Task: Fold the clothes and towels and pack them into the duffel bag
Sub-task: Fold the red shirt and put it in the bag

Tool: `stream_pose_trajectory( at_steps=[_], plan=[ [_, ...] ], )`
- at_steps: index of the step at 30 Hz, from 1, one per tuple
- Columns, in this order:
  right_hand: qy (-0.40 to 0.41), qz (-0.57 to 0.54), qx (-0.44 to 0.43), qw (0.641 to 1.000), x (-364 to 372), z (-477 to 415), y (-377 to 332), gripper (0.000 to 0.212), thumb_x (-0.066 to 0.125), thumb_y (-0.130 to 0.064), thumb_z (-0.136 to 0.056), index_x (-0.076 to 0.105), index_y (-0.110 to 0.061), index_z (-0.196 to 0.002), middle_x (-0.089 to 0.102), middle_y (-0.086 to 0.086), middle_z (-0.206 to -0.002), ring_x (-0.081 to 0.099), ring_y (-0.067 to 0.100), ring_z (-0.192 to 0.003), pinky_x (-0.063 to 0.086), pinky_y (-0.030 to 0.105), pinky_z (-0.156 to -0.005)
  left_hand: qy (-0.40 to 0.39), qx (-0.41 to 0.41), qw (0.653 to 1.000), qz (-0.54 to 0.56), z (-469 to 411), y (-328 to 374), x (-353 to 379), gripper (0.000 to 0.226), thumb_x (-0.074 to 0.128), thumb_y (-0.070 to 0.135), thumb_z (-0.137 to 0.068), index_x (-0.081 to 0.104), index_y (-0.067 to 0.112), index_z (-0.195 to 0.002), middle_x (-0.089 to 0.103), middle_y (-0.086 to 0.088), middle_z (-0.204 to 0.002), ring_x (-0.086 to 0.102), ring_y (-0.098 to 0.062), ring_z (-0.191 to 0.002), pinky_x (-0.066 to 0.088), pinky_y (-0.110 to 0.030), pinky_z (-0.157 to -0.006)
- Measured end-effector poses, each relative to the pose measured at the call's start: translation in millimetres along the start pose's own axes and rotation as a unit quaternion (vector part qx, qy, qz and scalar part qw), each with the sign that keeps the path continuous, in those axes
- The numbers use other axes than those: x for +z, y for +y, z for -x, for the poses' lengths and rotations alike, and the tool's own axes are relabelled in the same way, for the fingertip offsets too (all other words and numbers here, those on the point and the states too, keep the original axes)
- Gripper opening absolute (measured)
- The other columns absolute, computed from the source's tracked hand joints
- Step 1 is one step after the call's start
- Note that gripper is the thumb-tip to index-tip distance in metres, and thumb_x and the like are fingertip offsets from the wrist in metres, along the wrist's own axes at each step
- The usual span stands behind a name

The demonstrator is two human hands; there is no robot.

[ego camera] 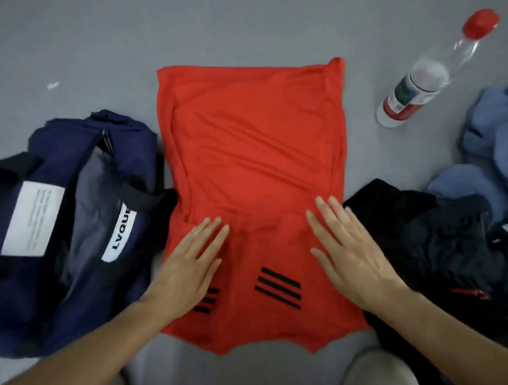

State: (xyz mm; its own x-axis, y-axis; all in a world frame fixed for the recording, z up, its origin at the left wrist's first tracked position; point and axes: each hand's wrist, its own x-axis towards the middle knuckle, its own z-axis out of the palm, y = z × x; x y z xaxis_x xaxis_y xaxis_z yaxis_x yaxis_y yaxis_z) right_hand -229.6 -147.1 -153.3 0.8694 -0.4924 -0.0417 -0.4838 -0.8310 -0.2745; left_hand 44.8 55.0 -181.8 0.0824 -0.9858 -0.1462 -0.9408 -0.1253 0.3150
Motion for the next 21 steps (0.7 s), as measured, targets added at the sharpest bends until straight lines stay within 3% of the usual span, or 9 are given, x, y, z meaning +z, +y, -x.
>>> stream_pose_trajectory(
  at_steps=[4, 7, 9, 13, 17, 21],
  plan=[
    [-0.132, 0.1, -0.096, 0.981, 24.4, 85.6, -17.4, 0.068, 0.043, -0.05, -0.094, 0.043, -0.012, -0.15, 0.028, 0.016, -0.161, 0.02, 0.034, -0.151, 0.023, 0.047, -0.118, -0.06, -0.079, 0.995, -0.023, 106.9, 5.2, 30.2, 0.063, 0.026, 0.043, -0.105, 0.026, 0.006, -0.157, 0.014, -0.008, -0.168, 0.031, -0.027, -0.149, 0.022, -0.038, -0.121],
    [-0.198, 0.114, -0.097, 0.969, 23.5, 116.0, -21.5, 0.088, 0.046, -0.067, -0.082, 0.044, -0.01, -0.149, 0.034, 0.015, -0.159, 0.026, 0.031, -0.149, 0.024, 0.045, -0.114, -0.124, -0.102, 0.986, -0.043, 158.5, 9.0, 31.4, 0.083, 0.041, 0.061, -0.095, 0.028, 0.008, -0.157, 0.025, -0.009, -0.164, 0.031, -0.026, -0.148, 0.012, -0.035, -0.123],
    [-0.229, 0.108, -0.09, 0.963, 26.2, 123.9, -28.4, 0.089, 0.046, -0.068, -0.08, 0.046, -0.01, -0.148, 0.036, 0.013, -0.159, 0.029, 0.029, -0.148, 0.025, 0.044, -0.113, -0.163, -0.078, 0.982, -0.06, 169.9, 10.4, 30.0, 0.09, 0.05, 0.06, -0.089, 0.021, 0.012, -0.159, 0.025, -0.008, -0.164, 0.03, -0.028, -0.149, 0.012, -0.037, -0.122],
    [-0.199, 0.083, -0.097, 0.972, 54.1, 116.8, -44.6, 0.071, 0.046, -0.043, -0.08, 0.054, -0.01, -0.143, 0.046, 0.012, -0.152, 0.042, 0.028, -0.142, 0.031, 0.042, -0.113, -0.15, -0.043, 0.985, -0.076, 144.9, 12.4, 35.6, 0.092, 0.063, 0.051, -0.083, 0.026, 0.015, -0.158, 0.031, -0.008, -0.162, 0.035, -0.03, -0.145, 0.031, -0.044, -0.119],
    [-0.132, 0.077, -0.093, 0.984, 67.1, 116.7, -50.8, 0.06, 0.038, -0.021, -0.083, 0.057, -0.007, -0.139, 0.054, 0.012, -0.145, 0.054, 0.029, -0.132, 0.048, 0.043, -0.106, -0.117, -0.09, 0.987, -0.06, 117.5, 22.7, 32.9, 0.09, 0.078, 0.044, -0.075, 0.041, 0.016, -0.152, 0.05, -0.007, -0.142, 0.051, -0.028, -0.119, 0.052, -0.045, -0.096],
    [-0.108, 0.076, -0.098, 0.986, 74.8, 120.2, -44.7, 0.06, 0.04, -0.014, -0.087, 0.047, -0.006, -0.146, 0.047, 0.011, -0.152, 0.048, 0.027, -0.138, 0.047, 0.04, -0.108, -0.062, -0.087, 0.989, -0.1, 108.3, 27.8, 40.9, 0.065, 0.051, 0.037, -0.083, 0.051, 0.017, -0.145, 0.055, -0.007, -0.133, 0.055, -0.029, -0.108, 0.05, -0.045, -0.087]
  ],
)
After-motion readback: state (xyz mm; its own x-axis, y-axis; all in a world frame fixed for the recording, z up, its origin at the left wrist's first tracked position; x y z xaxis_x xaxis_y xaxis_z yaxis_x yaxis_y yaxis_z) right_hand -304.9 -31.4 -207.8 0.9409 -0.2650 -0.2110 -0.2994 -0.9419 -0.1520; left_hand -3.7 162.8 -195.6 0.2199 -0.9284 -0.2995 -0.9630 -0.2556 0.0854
